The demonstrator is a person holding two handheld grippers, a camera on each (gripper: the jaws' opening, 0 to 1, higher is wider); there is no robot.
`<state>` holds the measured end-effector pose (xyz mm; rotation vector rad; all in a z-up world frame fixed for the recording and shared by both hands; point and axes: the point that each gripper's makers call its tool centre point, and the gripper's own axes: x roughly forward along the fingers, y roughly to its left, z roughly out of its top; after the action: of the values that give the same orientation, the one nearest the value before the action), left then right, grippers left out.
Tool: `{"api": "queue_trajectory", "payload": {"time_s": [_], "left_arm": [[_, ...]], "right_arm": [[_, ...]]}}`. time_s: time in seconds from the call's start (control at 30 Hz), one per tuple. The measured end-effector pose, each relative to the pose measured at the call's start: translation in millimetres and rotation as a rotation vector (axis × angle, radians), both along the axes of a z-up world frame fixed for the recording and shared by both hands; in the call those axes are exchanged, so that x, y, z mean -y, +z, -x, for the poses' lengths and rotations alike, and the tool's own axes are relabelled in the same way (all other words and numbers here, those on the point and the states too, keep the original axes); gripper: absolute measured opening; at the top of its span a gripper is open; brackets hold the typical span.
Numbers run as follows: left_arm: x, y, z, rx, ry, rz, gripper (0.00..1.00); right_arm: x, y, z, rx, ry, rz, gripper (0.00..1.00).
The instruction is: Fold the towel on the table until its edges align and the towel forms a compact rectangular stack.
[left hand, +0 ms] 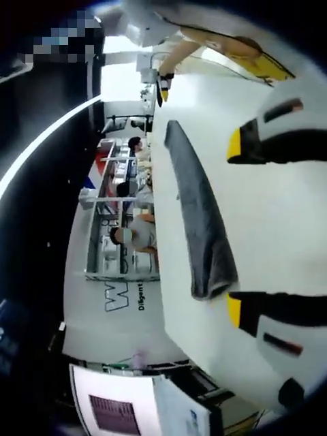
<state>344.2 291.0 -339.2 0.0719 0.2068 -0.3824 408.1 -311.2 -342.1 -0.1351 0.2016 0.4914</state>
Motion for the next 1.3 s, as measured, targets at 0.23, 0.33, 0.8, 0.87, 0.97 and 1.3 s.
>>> {"api": "queue_trajectory", "payload": {"time_s": [0.23, 0.33, 0.8, 0.87, 0.97, 1.3], "left_arm": [[2.5, -3.7, 4.2, -0.056, -0.031, -0.033, 0.86], [2.8, -6.3, 5.6, -0.081, -0.038, -0.029, 0.88], [5.2, -14.4, 3.0, -0.146, -0.064, -0.041, 0.94], [4.8, -15.6, 4.1, -0.165, -0.071, -0.039, 0.96], [3.4, -15.9, 5.4, -0.17, -0.073, -0.036, 0.97], [3.3, -24.5, 12.0, -0.231, -0.083, -0.045, 0.99]], "right_arm": [[8.4, -0.1, 10.8, -0.067, -0.004, 0.036, 0.81], [10.4, -4.2, 16.5, -0.119, 0.003, 0.042, 0.84], [8.9, -16.1, 29.1, -0.242, 0.034, 0.118, 0.96], [6.0, -17.8, 30.2, -0.25, 0.048, 0.12, 0.98], [2.0, -19.3, 30.8, -0.257, 0.062, 0.118, 0.99], [1.1, -19.1, 30.3, -0.267, 0.077, 0.127, 0.99]]}}
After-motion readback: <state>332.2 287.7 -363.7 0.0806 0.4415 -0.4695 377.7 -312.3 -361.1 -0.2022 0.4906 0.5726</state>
